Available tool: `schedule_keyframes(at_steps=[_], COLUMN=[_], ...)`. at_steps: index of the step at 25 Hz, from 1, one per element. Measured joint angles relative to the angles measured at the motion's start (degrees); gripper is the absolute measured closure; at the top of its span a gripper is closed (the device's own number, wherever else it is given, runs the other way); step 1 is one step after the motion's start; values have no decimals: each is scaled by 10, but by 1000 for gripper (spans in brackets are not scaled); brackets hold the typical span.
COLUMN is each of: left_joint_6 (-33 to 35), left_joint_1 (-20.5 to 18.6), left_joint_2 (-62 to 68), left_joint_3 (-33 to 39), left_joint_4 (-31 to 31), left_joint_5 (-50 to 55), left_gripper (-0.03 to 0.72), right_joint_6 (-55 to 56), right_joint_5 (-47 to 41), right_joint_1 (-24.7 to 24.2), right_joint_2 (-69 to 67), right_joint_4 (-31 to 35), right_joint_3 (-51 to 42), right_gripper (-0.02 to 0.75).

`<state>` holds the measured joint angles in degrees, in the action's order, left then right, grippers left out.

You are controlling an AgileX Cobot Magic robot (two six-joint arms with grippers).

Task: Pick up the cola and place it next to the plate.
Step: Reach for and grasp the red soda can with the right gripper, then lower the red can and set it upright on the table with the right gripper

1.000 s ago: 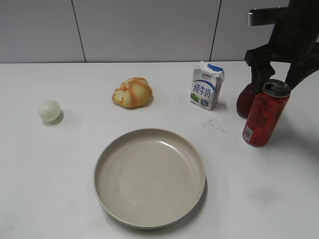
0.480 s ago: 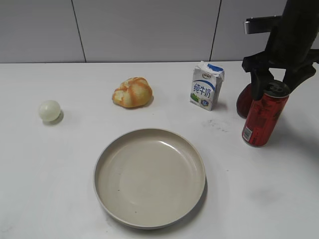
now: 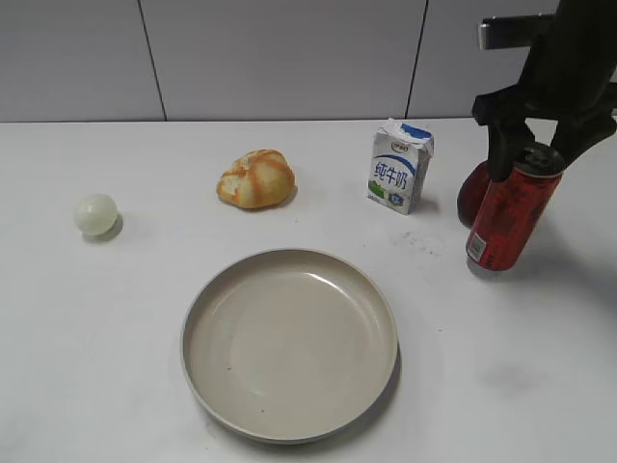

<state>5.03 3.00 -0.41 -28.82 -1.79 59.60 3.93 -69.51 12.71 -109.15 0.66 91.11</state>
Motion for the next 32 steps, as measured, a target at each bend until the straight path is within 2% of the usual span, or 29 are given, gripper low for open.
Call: schedule_keyframes(at_steps=[5, 10, 14, 19, 32], left_joint_6=[0, 0, 0, 0, 0], left_joint_1=[0, 0, 0, 0, 0], left_joint_2=[0, 0, 0, 0, 0], left_joint_3=[0, 0, 0, 0, 0], left_joint_4=[0, 0, 0, 0, 0], left_joint_5=[0, 0, 0, 0, 0], left_gripper=[452, 452, 452, 452, 452], right_joint_6=[0, -1, -1, 0, 6], right_joint_5=[1, 0, -3, -3, 23], right_joint_1=[1, 25, 90, 160, 165], right_joint_2=[79, 158, 182, 178, 96], right_joint_4=[29, 31, 10, -7, 0], right_joint_3=[-15, -99, -152, -160, -162], right_gripper=[188, 188, 188, 188, 188])
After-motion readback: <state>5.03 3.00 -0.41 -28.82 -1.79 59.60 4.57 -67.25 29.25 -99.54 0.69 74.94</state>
